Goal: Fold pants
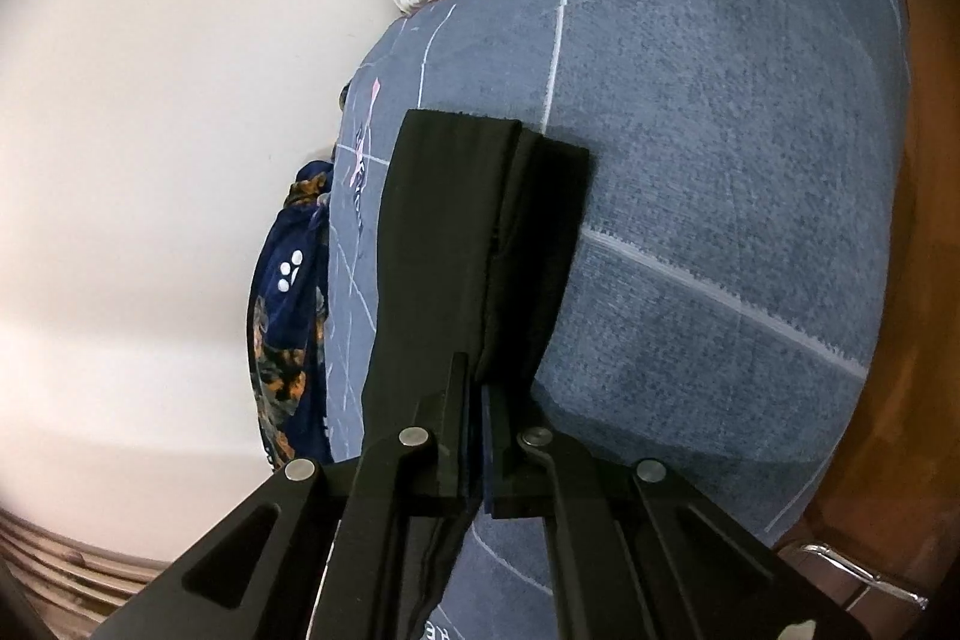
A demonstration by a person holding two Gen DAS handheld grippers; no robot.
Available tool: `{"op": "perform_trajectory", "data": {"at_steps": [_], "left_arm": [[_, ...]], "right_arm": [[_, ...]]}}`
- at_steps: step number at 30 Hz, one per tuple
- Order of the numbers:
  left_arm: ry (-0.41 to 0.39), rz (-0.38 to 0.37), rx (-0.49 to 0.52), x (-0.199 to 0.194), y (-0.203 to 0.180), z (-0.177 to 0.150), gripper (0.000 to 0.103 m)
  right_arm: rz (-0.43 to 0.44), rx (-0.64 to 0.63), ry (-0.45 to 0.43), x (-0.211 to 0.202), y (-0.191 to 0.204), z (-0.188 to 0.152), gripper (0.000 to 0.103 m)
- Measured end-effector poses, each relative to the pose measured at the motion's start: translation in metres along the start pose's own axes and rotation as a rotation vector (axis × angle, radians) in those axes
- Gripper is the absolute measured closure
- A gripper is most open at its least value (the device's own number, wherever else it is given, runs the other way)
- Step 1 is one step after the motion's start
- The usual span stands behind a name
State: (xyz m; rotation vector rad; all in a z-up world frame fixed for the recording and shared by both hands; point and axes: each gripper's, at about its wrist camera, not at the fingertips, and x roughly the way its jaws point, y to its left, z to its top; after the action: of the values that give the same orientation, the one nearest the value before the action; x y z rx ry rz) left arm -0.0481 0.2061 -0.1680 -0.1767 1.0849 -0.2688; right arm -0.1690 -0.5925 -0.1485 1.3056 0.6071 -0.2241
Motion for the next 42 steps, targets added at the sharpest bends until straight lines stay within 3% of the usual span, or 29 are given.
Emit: {"op": "perform_trajectory", "data": {"at_steps": [6,9,11,12,18,22,26,28,29,30,31,37,42], "left_arm": [[-0.004,0.001,0.005,-0.001,0.000,0.000,0.081],[-0.008,0.002,0.001,-0.001,-0.001,-0.001,0.081],[-0.009,0.002,0.000,-0.001,-0.002,-0.002,0.081],[-0.009,0.002,0.000,-0.001,-0.002,-0.002,0.081],[-0.009,-0.001,-0.001,0.000,-0.001,-0.002,0.081],[-0.008,-0.003,-0.005,0.000,-0.002,-0.001,0.081],[-0.009,-0.004,-0.004,0.000,-0.002,-0.001,0.081],[-0.011,-0.005,-0.006,-0.001,-0.001,0.000,0.081],[-0.013,-0.006,-0.008,-0.001,-0.001,0.000,0.080],[-0.015,-0.008,-0.009,-0.001,-0.001,0.000,0.080],[-0.016,-0.009,-0.009,-0.001,-0.001,0.000,0.080],[-0.015,-0.027,-0.015,-0.002,0.004,0.000,0.080],[-0.022,-0.028,-0.010,-0.001,0.005,-0.001,0.080]], "right_arm": [[0.025,0.024,0.014,0.000,-0.003,0.002,0.099],[0.034,0.013,0.026,0.001,0.003,-0.001,0.092],[0.054,0.020,0.053,0.004,0.008,-0.008,0.083],[0.063,0.012,0.065,0.006,0.012,-0.013,0.074],[0.101,-0.097,0.258,0.040,0.056,-0.070,0.063],[0.105,-0.121,0.420,0.078,0.069,-0.123,0.063],[0.084,-0.146,0.500,0.098,0.078,-0.158,0.064],[0.069,-0.152,0.529,0.105,0.080,-0.171,0.072],[0.058,-0.158,0.533,0.108,0.081,-0.176,0.076],[0.037,-0.167,0.538,0.110,0.081,-0.180,0.090],[0.004,-0.166,0.545,0.113,0.079,-0.184,0.096],[-0.061,-0.231,0.541,0.102,0.075,-0.195,0.100],[-0.045,-0.208,0.550,0.106,0.071,-0.194,0.099]]}}
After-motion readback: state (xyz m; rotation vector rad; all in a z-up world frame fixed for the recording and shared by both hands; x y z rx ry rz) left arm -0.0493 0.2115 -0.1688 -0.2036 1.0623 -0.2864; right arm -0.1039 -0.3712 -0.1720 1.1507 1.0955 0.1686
